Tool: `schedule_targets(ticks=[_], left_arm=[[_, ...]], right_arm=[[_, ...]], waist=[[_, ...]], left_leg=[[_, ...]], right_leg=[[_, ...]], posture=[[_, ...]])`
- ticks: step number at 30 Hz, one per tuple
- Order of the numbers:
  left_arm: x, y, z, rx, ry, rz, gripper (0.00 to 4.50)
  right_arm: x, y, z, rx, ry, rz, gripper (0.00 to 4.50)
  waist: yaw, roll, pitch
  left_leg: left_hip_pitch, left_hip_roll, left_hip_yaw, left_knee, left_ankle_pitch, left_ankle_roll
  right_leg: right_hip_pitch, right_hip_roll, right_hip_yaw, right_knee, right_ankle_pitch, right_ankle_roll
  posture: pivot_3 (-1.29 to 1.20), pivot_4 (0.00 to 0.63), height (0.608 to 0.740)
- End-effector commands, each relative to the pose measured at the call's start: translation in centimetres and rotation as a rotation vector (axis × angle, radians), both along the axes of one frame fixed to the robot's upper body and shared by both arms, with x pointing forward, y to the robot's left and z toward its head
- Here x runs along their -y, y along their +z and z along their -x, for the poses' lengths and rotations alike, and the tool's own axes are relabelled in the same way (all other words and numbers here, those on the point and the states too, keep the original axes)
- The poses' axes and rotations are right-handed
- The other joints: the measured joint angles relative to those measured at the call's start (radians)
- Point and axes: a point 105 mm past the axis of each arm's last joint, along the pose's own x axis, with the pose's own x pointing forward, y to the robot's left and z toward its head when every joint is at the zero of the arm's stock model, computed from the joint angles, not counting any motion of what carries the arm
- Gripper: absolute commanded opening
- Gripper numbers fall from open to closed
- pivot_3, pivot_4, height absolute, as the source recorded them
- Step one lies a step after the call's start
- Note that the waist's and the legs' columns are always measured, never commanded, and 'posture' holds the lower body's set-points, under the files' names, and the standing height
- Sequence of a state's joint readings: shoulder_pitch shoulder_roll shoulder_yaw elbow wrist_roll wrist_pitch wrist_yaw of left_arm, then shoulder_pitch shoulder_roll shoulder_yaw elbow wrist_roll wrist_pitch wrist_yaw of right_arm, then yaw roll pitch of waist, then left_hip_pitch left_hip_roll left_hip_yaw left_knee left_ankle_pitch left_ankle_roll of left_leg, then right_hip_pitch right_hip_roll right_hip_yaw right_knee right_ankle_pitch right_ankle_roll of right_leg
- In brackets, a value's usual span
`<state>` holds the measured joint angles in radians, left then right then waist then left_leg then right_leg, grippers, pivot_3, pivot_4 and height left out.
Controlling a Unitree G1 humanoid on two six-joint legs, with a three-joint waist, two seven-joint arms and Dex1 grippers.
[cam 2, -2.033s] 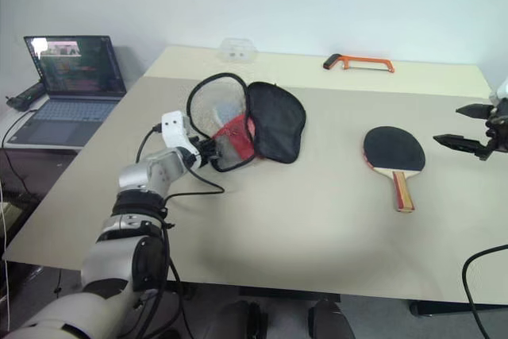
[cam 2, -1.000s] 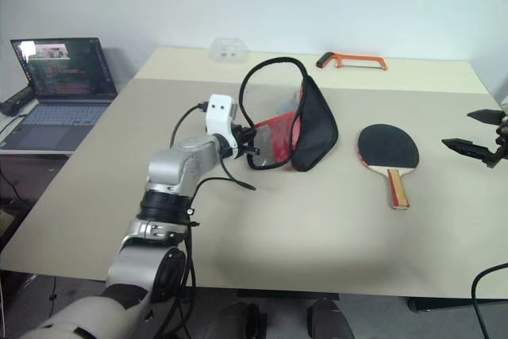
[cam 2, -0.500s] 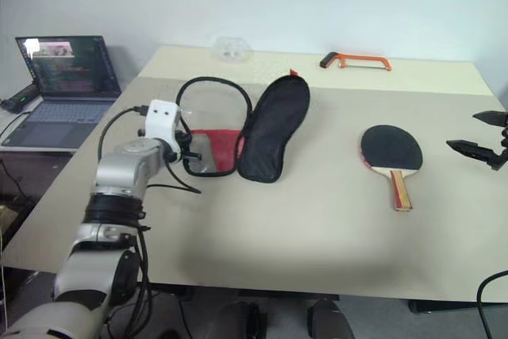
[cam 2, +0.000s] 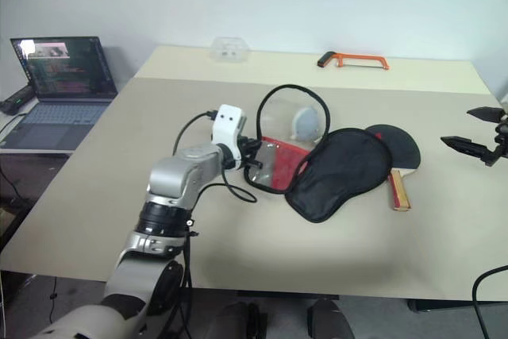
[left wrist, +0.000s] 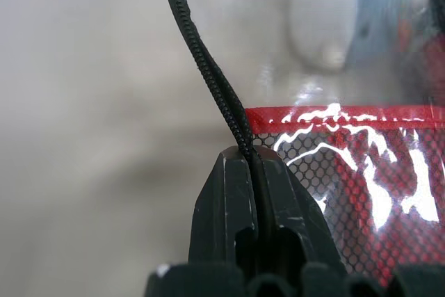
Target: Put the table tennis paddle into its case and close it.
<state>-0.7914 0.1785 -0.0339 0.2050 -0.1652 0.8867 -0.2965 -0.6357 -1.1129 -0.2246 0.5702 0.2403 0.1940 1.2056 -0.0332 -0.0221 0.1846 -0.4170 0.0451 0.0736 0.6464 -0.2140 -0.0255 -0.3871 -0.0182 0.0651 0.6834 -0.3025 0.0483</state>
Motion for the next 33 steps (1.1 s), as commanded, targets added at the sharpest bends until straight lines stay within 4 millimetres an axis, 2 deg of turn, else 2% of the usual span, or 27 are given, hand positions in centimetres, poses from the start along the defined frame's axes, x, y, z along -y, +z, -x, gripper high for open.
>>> schedule_targets(ticks=[1,4,7,13,19,22,25,31,33], left_arm=[[0.2,2.0,-0.1,0.09,0.041,-0.009,0.03],[-0.8,1.7,-0.3,0.098,0.111,-0.03,0.03],[-3.4,1.6,-0.6,0.123,0.23,-0.079,0.03],[-8.6,2.7,-1.1,0.215,0.5,-0.156,0.03],[-11.8,2.8,0.1,0.256,0.702,-0.177,0.03],[-11.3,2.4,0.5,0.252,0.706,-0.173,0.03],[-9.7,2.3,0.7,0.259,0.698,-0.164,0.03],[-2.7,2.5,0.0,0.261,0.538,-0.043,0.03],[-1.4,2.4,-0.1,0.251,0.535,-0.025,0.03]], right_arm=[[-0.1,1.4,0.2,0.05,0.009,0.008,4.5],[0.0,1.4,0.3,0.047,0.008,0.01,4.5],[0.1,1.4,0.4,0.046,0.007,0.011,4.5],[-0.2,1.4,0.2,0.047,0.015,0.007,4.5],[-0.6,1.6,-0.1,0.056,0.029,0.009,4.5],[-0.7,1.7,-0.3,0.058,0.032,0.009,4.5],[-0.9,1.7,-0.6,0.061,0.036,0.009,4.5],[-1.5,1.7,-1.0,0.066,0.055,0.006,4.5],[-1.7,1.5,-1.1,0.059,0.065,0.01,4.5]], waist=[[0.001,0.0,0.0],[0.001,0.0,0.0],[0.001,0.0,0.0],[0.002,0.0,0.0],[0.004,0.0,0.0],[0.004,0.0,0.0],[0.006,0.0,0.0],[0.01,0.0,0.0],[0.01,0.0,0.0]], left_leg=[[0.0,0.0,0.0,0.0,0.0,0.0],[0.0,0.0,0.0,0.0,0.0,0.0],[0.0,0.0,0.0,0.0,0.0,0.0],[0.0,0.001,0.0,0.0,0.0,0.0],[0.0,0.001,0.0,0.0,0.0,0.0],[0.0,0.001,0.0,0.0,0.0,0.0],[0.0,0.0,0.0,0.0,0.0,0.0],[0.0,0.0,-0.001,0.0,0.0,0.0],[0.0,-0.001,-0.001,0.0,0.0,0.0]], right_leg=[[0.0,0.0,0.0,0.0,0.0,0.0],[0.0,0.0,0.001,-0.001,0.0,0.0],[0.0,0.0,0.001,-0.001,0.0,0.0],[0.0,0.0,0.001,-0.001,0.0,0.001],[0.001,-0.002,0.001,-0.001,0.001,0.001],[0.001,-0.002,0.001,-0.002,0.001,0.001],[0.001,-0.002,0.001,-0.001,0.001,0.001],[0.002,-0.002,0.0,-0.002,0.001,0.002],[0.002,-0.002,0.0,-0.002,0.001,0.002]], posture=[[0.0,0.15,0.74],[0.0,0.15,0.74],[0.0,0.15,0.74],[0.0,0.15,0.74],[0.0,0.15,0.74],[0.0,0.15,0.74],[0.0,0.15,0.74],[0.0,0.15,0.74],[0.0,0.15,0.74]])
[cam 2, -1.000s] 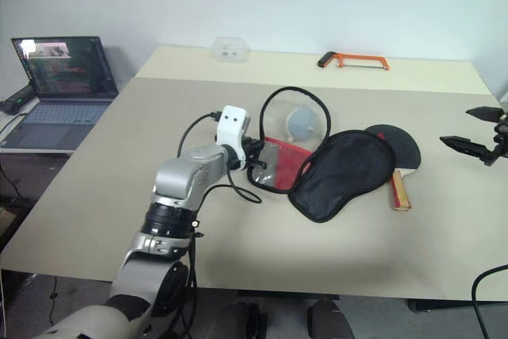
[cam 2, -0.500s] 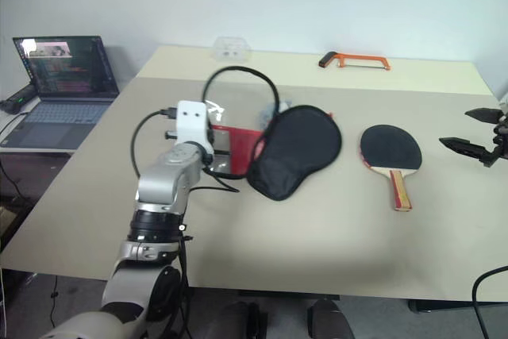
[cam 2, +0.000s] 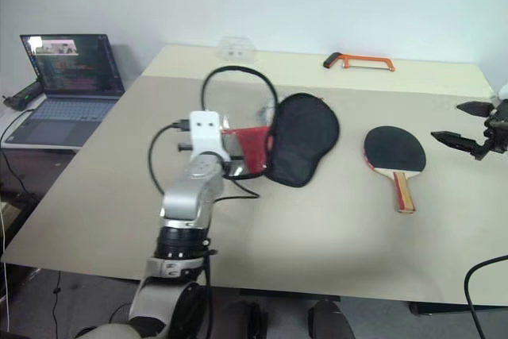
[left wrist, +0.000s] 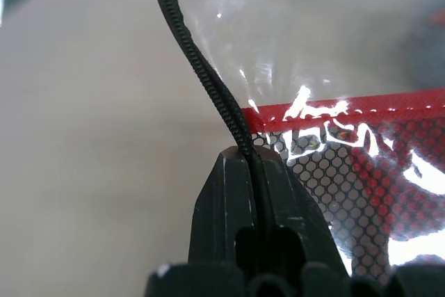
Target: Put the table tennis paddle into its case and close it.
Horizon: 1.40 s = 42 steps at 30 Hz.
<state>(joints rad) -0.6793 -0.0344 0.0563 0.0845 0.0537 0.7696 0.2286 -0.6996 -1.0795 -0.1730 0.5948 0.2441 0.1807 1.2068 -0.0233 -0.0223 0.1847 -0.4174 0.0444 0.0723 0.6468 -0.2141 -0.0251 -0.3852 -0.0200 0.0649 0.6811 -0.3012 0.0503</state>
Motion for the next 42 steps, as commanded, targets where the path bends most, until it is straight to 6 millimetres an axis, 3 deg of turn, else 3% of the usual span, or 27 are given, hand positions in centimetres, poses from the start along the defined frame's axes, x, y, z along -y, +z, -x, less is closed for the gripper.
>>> schedule_targets(ticks=[1,4,11,17,21,32,38,42], left_arm=[[2.2,2.2,-0.3,0.079,-0.03,0.021,0.03],[2.6,2.5,-0.3,0.091,-0.037,0.018,0.03],[1.3,2.7,-0.1,0.09,0.068,0.027,0.03],[1.5,1.6,0.7,0.059,0.123,0.062,0.03],[1.4,2.1,-0.1,0.072,0.131,0.108,0.03],[5.8,1.3,-0.9,-0.033,0.068,0.238,0.03],[6.8,3.1,-0.6,-0.022,0.056,0.275,0.03],[8.5,5.2,-0.4,0.023,-0.011,0.299,0.03]], right_arm=[[-0.4,1.3,0.0,0.049,0.02,0.024,4.5],[-0.5,1.5,0.2,0.052,0.029,0.023,4.5],[-0.9,1.6,0.5,0.053,0.045,0.024,4.5],[-1.2,1.7,0.7,0.052,0.053,0.026,4.5],[-1.5,1.8,1.0,0.044,0.062,0.037,4.5],[-1.7,2.1,1.7,0.032,0.072,0.042,4.5],[-2.2,2.2,2.0,0.028,0.09,0.039,4.5],[-2.5,2.4,1.9,0.037,0.102,0.021,4.5]], waist=[[0.0,0.0,0.0],[-0.007,0.0,0.0],[-0.007,0.0,0.0],[-0.006,0.0,0.0],[-0.006,0.0,0.0],[-0.005,0.0,0.0],[-0.005,0.0,0.0],[-0.004,0.0,0.0]], left_leg=[[0.0,-0.001,0.0,0.0,0.0,0.0],[0.0,-0.002,0.0,0.0,0.0,0.0],[0.001,-0.001,0.0,0.0,0.0,0.0],[0.0,-0.001,0.0,0.0,0.0,0.0],[0.0,0.0,0.0,0.0,0.0,0.0],[0.0,-0.001,-0.001,-0.001,0.0,0.0],[0.0,-0.001,-0.001,0.0,0.0,0.0],[0.0,-0.002,-0.001,0.0,0.0,0.0]], right_leg=[[0.0,0.0,0.0,0.0,0.0,0.0],[0.0,0.001,0.001,-0.001,0.0,0.0],[0.0,0.001,0.001,0.0,0.0,0.0],[0.0,0.001,0.001,0.0,0.0,0.0],[0.0,0.001,0.001,0.0,0.0,0.0],[0.0,0.001,0.001,0.0,0.0,0.0],[0.0,0.001,0.001,0.0,0.0,0.0],[0.0,0.001,0.0,0.0,0.0,0.0]], posture=[[0.0,0.15,0.74],[0.0,0.15,0.74],[0.0,0.15,0.74],[0.0,0.15,0.74],[0.0,0.15,0.74],[0.0,0.15,0.74],[0.0,0.15,0.74],[0.0,0.15,0.74]])
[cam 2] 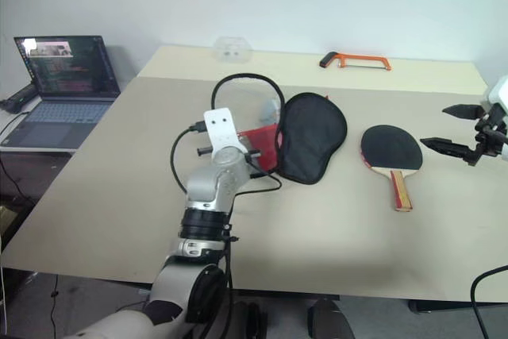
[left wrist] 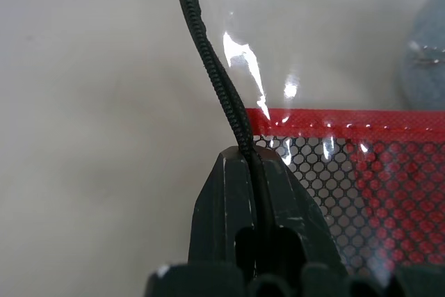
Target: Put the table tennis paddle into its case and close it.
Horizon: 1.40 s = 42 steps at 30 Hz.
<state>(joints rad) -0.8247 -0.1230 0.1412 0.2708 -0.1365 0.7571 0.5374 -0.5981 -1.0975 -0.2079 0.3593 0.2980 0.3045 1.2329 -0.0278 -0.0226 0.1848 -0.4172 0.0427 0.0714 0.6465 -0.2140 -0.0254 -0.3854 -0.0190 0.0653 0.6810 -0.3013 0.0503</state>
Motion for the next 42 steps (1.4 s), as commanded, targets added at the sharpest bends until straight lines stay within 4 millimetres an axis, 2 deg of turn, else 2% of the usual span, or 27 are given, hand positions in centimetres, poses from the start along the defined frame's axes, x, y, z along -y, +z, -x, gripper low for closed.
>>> schedule_targets(ticks=[1,8,19,24,29,37,38,39,42], left_arm=[[7.0,5.7,0.8,0.146,-0.158,0.123,0.03],[8.2,6.7,1.2,0.175,-0.208,0.132,0.03],[10.3,6.4,1.8,0.148,-0.27,0.105,0.03],[11.1,5.8,2.4,0.112,-0.291,0.08,0.03],[12.3,5.3,3.1,0.068,-0.36,0.138,0.03],[12.5,4.8,3.2,0.014,-0.374,0.158,0.03],[12.5,4.8,3.2,0.013,-0.382,0.168,0.49],[12.6,4.8,3.2,0.009,-0.387,0.171,0.68],[12.6,4.8,3.2,0.005,-0.397,0.173,1.71]], right_arm=[[-0.2,2.1,0.5,0.065,0.015,-0.012,4.5],[-0.4,2.4,0.4,0.069,0.026,-0.025,4.5],[-0.8,2.7,0.5,0.074,0.049,-0.057,4.5],[-1.0,2.7,0.6,0.066,0.062,-0.065,4.5],[-1.1,2.7,0.8,0.056,0.073,-0.069,4.5],[-1.4,2.4,0.8,0.048,0.087,-0.072,4.5],[-1.5,2.4,0.8,0.047,0.088,-0.072,4.5],[-1.5,2.3,0.8,0.047,0.088,-0.072,4.5],[-1.5,2.3,0.8,0.047,0.088,-0.071,4.5]], waist=[[0.0,0.0,0.0],[0.0,0.0,0.0],[0.0,0.0,0.0],[0.0,0.0,0.0],[0.0,0.0,0.0],[0.0,0.0,0.0],[0.0,0.0,0.0],[0.0,0.0,0.0],[0.001,0.0,0.0]], left_leg=[[0.0,0.0,0.0,0.0,0.0,0.0],[0.0,0.0,0.0,0.0,0.0,0.0],[0.0,-0.002,0.0,0.0,0.0,0.0],[0.0,-0.002,0.0,0.0,0.0,0.0],[0.0,-0.002,0.0,0.0,0.0,0.0],[0.0,-0.002,0.0,0.0,0.0,0.0],[0.0,-0.002,0.0,0.0,0.0,0.0],[0.0,-0.002,0.0,0.0,0.0,0.0],[0.0,-0.002,0.0,0.0,0.0,0.0]], right_leg=[[0.0,0.0,0.0,0.0,0.0,0.0],[0.0,0.0,0.0,0.0,0.0,0.0],[0.0,0.0,0.0,0.0,0.0,0.0],[0.0,0.0,0.0,0.0,0.0,0.0],[0.0,0.0,0.0,0.0,0.0,0.0],[0.0,0.0,0.0,0.0,0.0,0.0],[0.0,0.0,0.0,0.0,0.0,0.0],[0.0,0.0,0.0,0.0,0.0,0.0],[0.0,0.0,0.0,0.0,0.0,0.0]], posture=[[0.0,0.15,0.74],[0.0,0.15,0.74],[0.0,0.15,0.74],[0.0,0.15,0.74],[0.0,0.15,0.74],[0.0,0.15,0.74],[0.0,0.15,0.74],[0.0,0.15,0.74],[0.0,0.15,0.74]])
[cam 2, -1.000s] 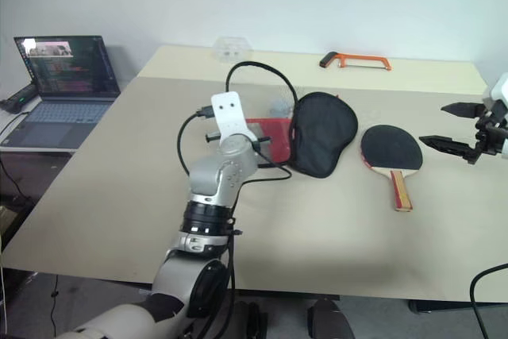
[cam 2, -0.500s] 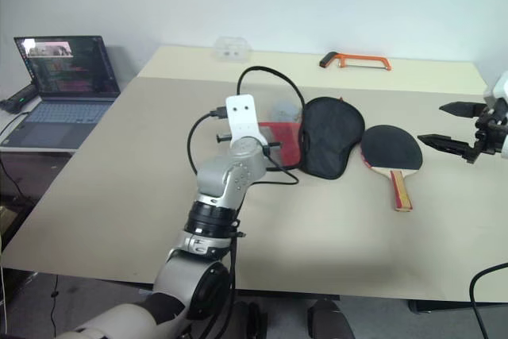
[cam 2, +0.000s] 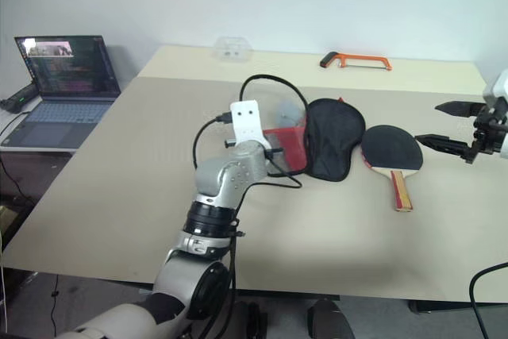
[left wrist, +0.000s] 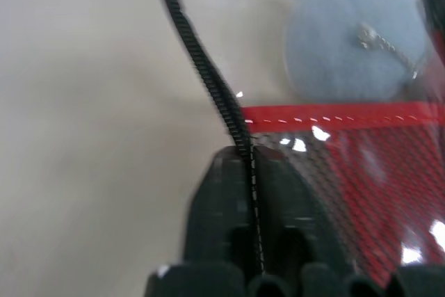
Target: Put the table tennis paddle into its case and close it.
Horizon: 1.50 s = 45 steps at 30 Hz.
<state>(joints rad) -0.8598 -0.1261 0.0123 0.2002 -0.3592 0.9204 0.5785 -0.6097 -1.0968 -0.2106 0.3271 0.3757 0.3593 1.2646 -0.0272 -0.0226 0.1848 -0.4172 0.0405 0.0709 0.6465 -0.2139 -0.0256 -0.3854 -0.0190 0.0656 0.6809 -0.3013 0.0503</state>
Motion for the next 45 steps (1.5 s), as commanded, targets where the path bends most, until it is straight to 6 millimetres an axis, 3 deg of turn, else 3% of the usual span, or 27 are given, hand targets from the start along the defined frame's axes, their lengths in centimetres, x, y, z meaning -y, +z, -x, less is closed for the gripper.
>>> schedule_targets(ticks=[1,8,14,17,20,24,27,33,37,44,45], left_arm=[[7.1,3.8,1.9,0.058,-0.173,0.14,2.05],[5.5,5.0,1.4,0.129,-0.176,0.116,4.49],[3.0,9.6,0.7,0.33,-0.213,0.019,4.49],[2.6,12.0,0.9,0.417,-0.313,-0.027,4.49],[2.5,12.9,1.3,0.45,-0.399,-0.057,4.49],[0.7,12.9,1.4,0.441,-0.557,-0.146,4.49],[-1.9,10.6,1.3,0.4,-0.672,-0.305,4.49],[-4.5,6.7,3.4,0.273,-0.95,-0.41,4.49],[-6.1,6.7,2.6,0.263,-0.927,-0.459,4.49],[-6.3,6.7,2.6,0.267,-0.93,-0.451,4.49],[-6.4,6.7,2.6,0.266,-0.926,-0.453,4.5]], right_arm=[[-0.2,1.5,0.4,0.056,0.016,0.001,4.5],[0.1,1.3,0.4,0.049,-0.014,0.004,4.5],[1.9,-0.4,-2.4,0.028,-0.312,-0.038,4.5],[1.3,-3.2,-2.5,-0.08,-0.401,-0.045,4.5],[1.1,-4.4,-2.3,-0.148,-0.479,-0.075,4.5],[0.2,-6.0,-1.4,-0.262,-0.581,-0.182,4.5],[-1.3,-7.7,-0.6,-0.368,-0.624,-0.303,4.5],[-0.8,-10.8,-0.4,-0.414,-0.781,-0.315,4.5],[-0.4,-12.3,-0.7,-0.418,-0.857,-0.306,4.5],[-0.6,-14.6,-1.5,-0.447,-0.917,-0.318,4.5],[-0.8,-14.9,-1.6,-0.45,-0.916,-0.319,4.31]], waist=[[0.0,0.0,0.0],[0.0,0.0,0.0],[0.0,0.0,0.0],[-0.001,0.0,0.0],[-0.004,0.001,0.0],[-0.006,0.001,-0.001],[-0.008,0.002,-0.001],[-0.002,0.002,-0.001],[0.003,0.002,-0.001],[-0.004,0.0,-0.002],[-0.005,-0.001,-0.003]], left_leg=[[0.0,0.0,0.0,0.0,0.0,0.0],[0.0,0.0,0.0,0.0,0.0,0.0],[0.0,0.0,0.0,0.0,0.0,0.0],[0.0,0.0,0.0,-0.001,0.001,-0.001],[0.0,0.001,0.0,-0.001,0.002,-0.003],[0.0,0.004,0.0,-0.001,0.002,-0.003],[0.0,0.004,0.0,-0.002,0.002,-0.003],[-0.001,0.005,0.001,-0.001,0.002,-0.003],[-0.004,0.005,-0.001,0.0,0.0,0.0],[-0.004,0.004,-0.001,0.0,-0.001,0.003],[-0.004,0.004,-0.001,0.0,-0.001,0.003]], right_leg=[[0.0,0.0,0.0,0.0,0.0,0.0],[0.0,0.0,0.0,0.0,0.0,0.0],[0.0,0.0,0.0,0.0,0.0,0.0],[0.0,0.0,0.0,0.0,0.0,0.0],[-0.001,0.001,0.001,0.0,0.0,0.0],[-0.002,0.001,0.001,0.002,0.0,0.0],[-0.002,0.001,0.0,0.002,0.0,0.0],[-0.003,0.001,0.0,0.001,0.0,0.0],[-0.004,0.0,-0.002,0.001,0.0,0.0],[-0.004,0.001,-0.002,0.001,0.0,0.0],[-0.004,0.001,-0.002,0.001,0.0,0.0]], posture=[[0.0,0.15,0.74],[0.0,0.15,0.74],[0.0,0.15,0.74],[0.0,0.15,0.74],[0.0,0.15,0.74],[0.0,0.15,0.74],[0.0,0.15,0.74],[0.0,0.15,0.74],[0.0,0.15,0.74],[0.0,0.15,0.74],[0.0,0.15,0.74]])
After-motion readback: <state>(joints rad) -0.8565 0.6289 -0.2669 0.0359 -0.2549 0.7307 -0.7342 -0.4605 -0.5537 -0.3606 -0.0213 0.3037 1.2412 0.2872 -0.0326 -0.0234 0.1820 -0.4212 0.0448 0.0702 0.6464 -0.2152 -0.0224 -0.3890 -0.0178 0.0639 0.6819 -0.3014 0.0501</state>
